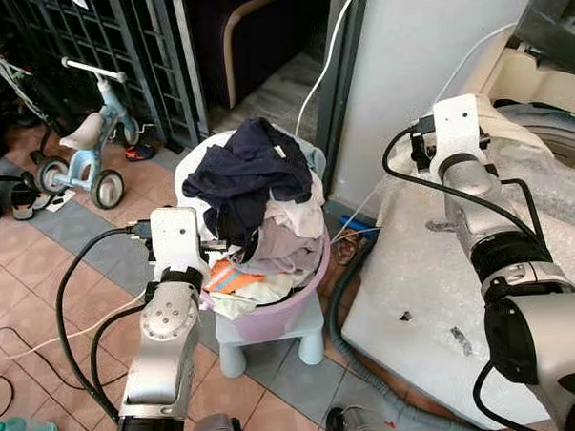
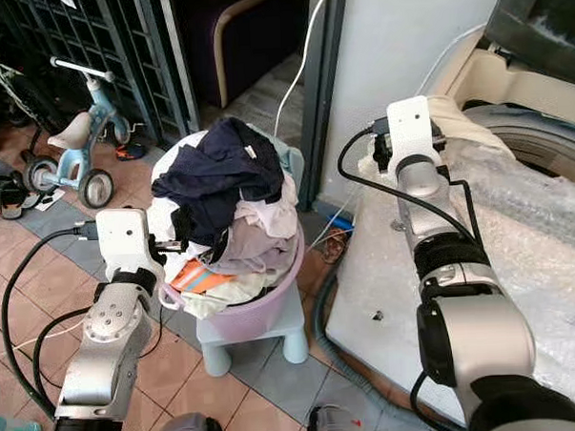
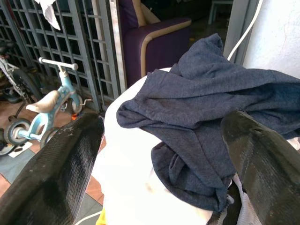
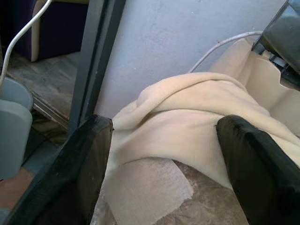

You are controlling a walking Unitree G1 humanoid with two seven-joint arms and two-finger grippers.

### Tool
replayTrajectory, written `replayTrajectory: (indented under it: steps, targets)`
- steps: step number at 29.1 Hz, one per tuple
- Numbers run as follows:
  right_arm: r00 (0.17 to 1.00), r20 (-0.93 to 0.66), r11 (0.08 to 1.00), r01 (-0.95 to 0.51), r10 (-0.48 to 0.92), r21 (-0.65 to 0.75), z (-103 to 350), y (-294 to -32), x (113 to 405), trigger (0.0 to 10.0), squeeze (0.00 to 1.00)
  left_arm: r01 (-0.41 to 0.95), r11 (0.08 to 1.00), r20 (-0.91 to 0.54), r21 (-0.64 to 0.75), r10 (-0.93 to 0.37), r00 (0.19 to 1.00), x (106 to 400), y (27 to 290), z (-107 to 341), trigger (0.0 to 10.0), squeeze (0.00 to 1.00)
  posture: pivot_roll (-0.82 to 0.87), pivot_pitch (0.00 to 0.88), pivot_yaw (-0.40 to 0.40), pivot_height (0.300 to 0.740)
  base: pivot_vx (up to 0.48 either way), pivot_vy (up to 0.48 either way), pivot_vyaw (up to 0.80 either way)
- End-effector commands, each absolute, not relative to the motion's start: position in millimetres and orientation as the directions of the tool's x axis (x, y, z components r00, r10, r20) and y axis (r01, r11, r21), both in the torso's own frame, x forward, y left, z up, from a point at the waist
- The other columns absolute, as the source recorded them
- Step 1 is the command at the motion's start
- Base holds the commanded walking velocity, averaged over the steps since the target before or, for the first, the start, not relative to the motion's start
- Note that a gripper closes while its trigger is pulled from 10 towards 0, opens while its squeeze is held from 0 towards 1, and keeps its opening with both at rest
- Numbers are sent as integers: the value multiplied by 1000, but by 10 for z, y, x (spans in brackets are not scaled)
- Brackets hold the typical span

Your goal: Clothes washing

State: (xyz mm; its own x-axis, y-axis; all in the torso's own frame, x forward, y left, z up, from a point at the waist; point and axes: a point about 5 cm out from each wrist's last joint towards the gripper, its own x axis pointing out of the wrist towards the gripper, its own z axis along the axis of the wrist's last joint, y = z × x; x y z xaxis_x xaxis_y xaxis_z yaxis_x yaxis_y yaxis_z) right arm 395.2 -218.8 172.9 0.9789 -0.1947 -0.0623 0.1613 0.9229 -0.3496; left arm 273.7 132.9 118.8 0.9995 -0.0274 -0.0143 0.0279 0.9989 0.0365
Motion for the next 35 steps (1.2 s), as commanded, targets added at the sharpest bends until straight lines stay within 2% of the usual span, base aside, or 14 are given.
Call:
replayTrajectory:
  steps: [1,4,9,13,15,16,19,26,27,30,34,35]
  targets:
    - [968,-50,914,213,-244,-346,1777,-2316,3946,10000,0,44,998,-7,43,-44,999,2724,1310,1228,10000,0,81,79,6,740,255,0,-800]
    - [951,-56,892,263,-304,-368,1722,-2468,3884,10000,0,53,997,-13,51,-52,999,2698,1320,1224,10000,0,80,89,13,740,251,0,-800]
    - [947,-56,893,279,-318,-353,1673,-2549,3836,10000,0,43,999,-22,31,-42,999,2689,1315,1226,10000,0,81,93,17,740,218,0,-548]
    - [971,-64,918,194,-230,-346,1638,-2509,3820,10000,0,62,998,-28,28,-61,998,2656,1294,1233,10000,0,83,95,22,740,0,0,0]
    - [971,-64,918,194,-230,-346,1638,-2509,3820,10000,0,62,998,-28,28,-61,998,2656,1294,1233,10000,0,83,95,22,740,0,0,0]
    - [982,-84,924,127,-167,-360,1610,-2486,3806,10000,0,65,997,-34,34,-63,997,2640,1299,1222,10000,0,85,98,22,740,0,0,0]
    - [986,-130,920,45,-103,-390,1592,-2498,3784,10000,0,79,996,-35,49,-77,996,2644,1297,1240,10000,0,88,106,25,740,0,0,0]
    - [987,-151,921,-18,-45,-390,1668,-2456,3807,10000,0,82,995,-30,62,-80,996,2669,1325,1275,10000,0,68,117,44,740,0,0,0]
    - [975,-220,944,-32,-44,-328,1559,-2443,3791,10000,0,77,995,-43,65,-74,996,2663,1349,1248,10000,0,58,104,58,740,0,0,0]
    - [954,-284,967,23,-98,-254,1404,-2489,3741,10000,0,76,995,-53,64,-72,996,2648,1351,1223,10000,0,60,95,57,740,0,0,0]
    - [938,-307,970,96,-163,-222,1330,-2555,3694,10000,0,73,995,-60,62,-69,996,2640,1345,1217,10000,0,65,89,52,740,0,0,0]
    - [890,-316,943,293,-328,-155,1278,-2767,3601,10000,0,64,996,-65,59,-60,996,2624,1346,1205,10000,0,78,84,43,740,0,0,0]
